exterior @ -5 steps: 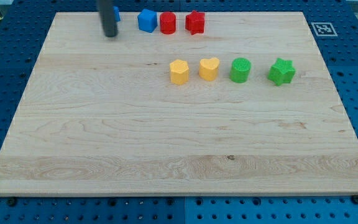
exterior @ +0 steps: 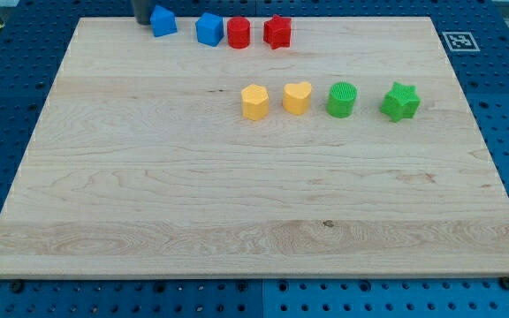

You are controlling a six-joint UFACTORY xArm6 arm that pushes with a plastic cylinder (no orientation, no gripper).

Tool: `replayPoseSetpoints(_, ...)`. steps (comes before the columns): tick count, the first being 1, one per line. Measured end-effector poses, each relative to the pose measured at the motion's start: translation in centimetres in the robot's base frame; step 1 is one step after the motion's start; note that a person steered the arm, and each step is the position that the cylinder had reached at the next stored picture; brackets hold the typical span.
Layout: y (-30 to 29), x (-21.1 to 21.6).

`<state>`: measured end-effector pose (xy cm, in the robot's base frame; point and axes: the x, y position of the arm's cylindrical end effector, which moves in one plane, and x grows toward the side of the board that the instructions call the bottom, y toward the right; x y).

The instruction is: Push the blue triangle to right

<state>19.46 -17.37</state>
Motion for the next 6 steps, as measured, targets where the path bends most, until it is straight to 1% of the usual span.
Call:
replayPoseSetpoints(2,0.8,0.5)
replayPoseSetpoints(4,0.9,2.4)
replayPoseSetpoints(6,1.3,2.4)
